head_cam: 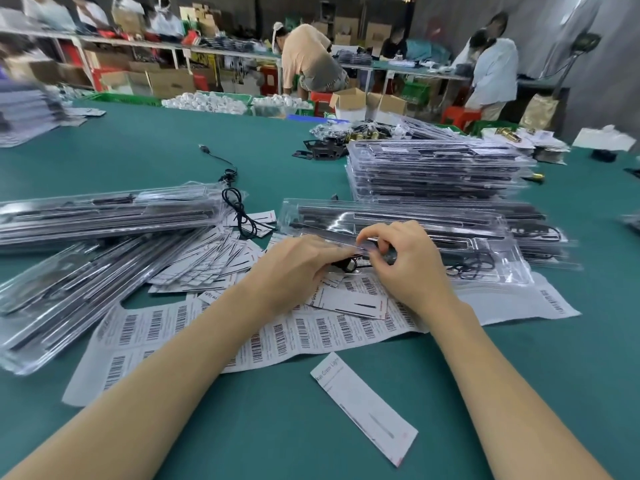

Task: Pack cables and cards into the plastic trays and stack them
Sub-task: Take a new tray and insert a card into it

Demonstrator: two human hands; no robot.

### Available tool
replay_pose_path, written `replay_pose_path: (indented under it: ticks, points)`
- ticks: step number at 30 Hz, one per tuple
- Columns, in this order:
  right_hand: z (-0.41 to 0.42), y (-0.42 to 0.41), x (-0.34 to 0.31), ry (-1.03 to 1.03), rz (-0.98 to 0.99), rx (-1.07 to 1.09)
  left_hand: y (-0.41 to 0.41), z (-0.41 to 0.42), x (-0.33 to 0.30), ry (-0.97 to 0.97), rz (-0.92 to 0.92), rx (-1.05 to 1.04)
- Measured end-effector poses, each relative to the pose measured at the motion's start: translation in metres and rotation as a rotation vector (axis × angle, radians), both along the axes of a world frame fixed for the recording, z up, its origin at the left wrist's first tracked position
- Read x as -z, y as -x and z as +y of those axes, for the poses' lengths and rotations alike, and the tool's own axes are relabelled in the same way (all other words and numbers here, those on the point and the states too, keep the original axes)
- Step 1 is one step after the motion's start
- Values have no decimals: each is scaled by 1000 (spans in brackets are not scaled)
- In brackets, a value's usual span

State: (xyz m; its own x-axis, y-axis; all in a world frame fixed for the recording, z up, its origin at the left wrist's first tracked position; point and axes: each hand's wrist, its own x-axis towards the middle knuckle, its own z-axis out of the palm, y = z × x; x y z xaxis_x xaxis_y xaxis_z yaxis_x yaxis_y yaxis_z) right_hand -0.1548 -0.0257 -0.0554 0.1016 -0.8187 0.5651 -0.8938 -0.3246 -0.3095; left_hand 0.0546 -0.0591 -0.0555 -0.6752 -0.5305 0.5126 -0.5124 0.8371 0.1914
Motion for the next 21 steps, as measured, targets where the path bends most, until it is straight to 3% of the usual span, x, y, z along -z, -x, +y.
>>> replay_pose_path:
  ticks: [12, 18, 21]
  points:
    - [2, 11, -4, -118, -128, -92, 8, 4, 4, 56, 66, -10]
    - [9, 10, -19, -198, -23, -69, 6, 3, 10, -35, 72, -44]
    - [25, 0, -27, -61, 17, -168, 3, 0, 9, -98, 59, -5]
